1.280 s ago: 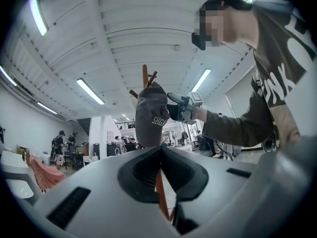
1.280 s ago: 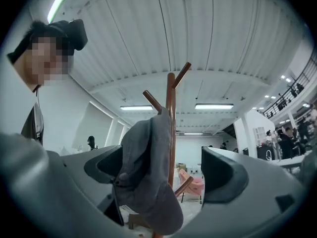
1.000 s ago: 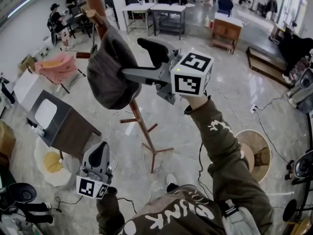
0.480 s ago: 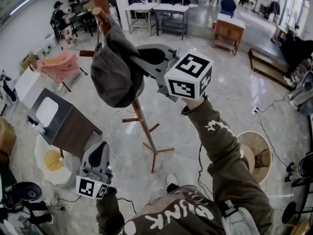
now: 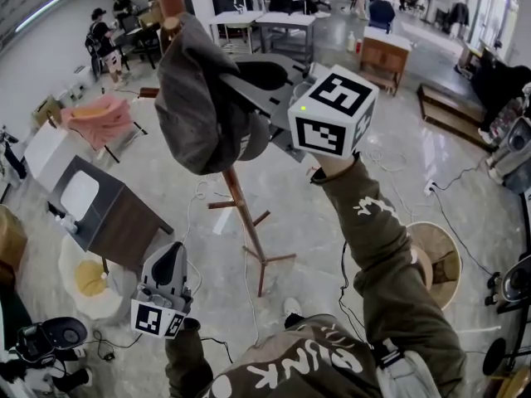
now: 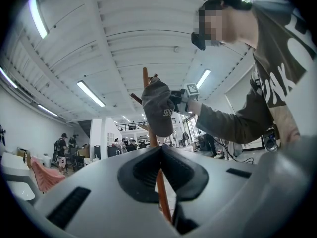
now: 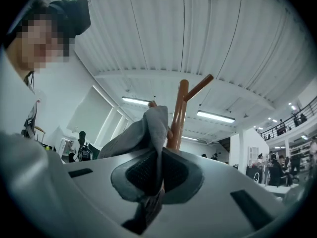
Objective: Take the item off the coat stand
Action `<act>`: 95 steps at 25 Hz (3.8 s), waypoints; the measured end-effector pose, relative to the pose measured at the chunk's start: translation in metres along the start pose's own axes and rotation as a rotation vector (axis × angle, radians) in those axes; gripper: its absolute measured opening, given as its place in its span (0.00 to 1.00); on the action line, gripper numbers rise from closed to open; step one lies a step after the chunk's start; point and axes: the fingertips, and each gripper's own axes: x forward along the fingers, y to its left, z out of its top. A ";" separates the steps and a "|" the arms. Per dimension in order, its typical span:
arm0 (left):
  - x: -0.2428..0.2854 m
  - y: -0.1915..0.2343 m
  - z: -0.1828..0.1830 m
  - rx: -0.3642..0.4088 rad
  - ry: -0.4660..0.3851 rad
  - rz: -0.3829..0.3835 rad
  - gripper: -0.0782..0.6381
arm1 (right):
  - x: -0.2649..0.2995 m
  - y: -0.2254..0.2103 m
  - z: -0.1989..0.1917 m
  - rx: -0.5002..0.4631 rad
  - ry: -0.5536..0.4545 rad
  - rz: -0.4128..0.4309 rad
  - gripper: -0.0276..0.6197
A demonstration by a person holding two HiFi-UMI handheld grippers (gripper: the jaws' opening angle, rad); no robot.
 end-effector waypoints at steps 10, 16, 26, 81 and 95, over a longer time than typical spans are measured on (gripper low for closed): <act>-0.022 -0.012 0.013 0.006 -0.021 -0.009 0.11 | -0.024 0.033 0.067 -0.095 -0.063 -0.003 0.08; -0.047 -0.025 0.024 0.009 -0.038 -0.015 0.11 | -0.050 0.080 0.064 -0.118 -0.040 -0.002 0.08; -0.121 -0.062 0.040 0.006 -0.076 -0.069 0.11 | -0.106 0.193 0.002 -0.035 0.011 -0.072 0.08; -0.412 -0.346 0.166 0.008 -0.071 -0.185 0.11 | -0.362 0.637 -0.006 0.149 0.160 -0.233 0.08; -0.413 -0.326 0.162 -0.011 -0.098 -0.238 0.11 | -0.351 0.640 -0.012 0.084 0.173 -0.284 0.08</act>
